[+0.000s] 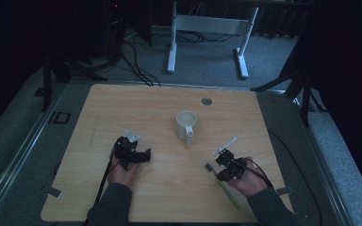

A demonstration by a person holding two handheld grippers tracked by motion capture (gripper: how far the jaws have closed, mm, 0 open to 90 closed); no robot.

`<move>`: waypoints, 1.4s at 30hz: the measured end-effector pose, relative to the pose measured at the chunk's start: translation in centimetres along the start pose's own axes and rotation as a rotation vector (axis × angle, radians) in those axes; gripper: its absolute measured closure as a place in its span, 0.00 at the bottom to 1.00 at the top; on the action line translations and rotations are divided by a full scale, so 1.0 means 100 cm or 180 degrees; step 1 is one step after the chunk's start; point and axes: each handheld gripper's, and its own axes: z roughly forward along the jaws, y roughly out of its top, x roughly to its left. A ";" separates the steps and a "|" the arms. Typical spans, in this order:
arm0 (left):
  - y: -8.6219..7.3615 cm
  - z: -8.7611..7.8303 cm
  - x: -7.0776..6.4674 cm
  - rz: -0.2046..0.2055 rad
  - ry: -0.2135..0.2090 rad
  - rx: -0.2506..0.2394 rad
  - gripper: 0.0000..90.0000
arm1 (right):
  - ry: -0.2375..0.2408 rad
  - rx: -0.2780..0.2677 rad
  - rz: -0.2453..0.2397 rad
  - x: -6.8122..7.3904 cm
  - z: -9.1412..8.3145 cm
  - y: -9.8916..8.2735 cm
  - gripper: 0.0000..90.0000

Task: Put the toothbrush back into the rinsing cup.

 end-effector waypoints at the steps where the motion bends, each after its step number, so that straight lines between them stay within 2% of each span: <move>1: 0.000 0.000 0.000 0.0000 0.0000 0.0000 0.10 | -0.0001 0.0008 -0.0010 0.000 0.001 0.000 0.83; 28: 0.000 0.000 0.000 0.0000 0.0000 0.0000 0.10 | 0.0019 0.0287 -0.0084 0.001 0.015 -0.001 0.83; 42: 0.000 0.000 0.000 0.0000 0.0000 0.0000 0.10 | 0.0032 0.0395 -0.0056 0.001 0.021 -0.002 0.84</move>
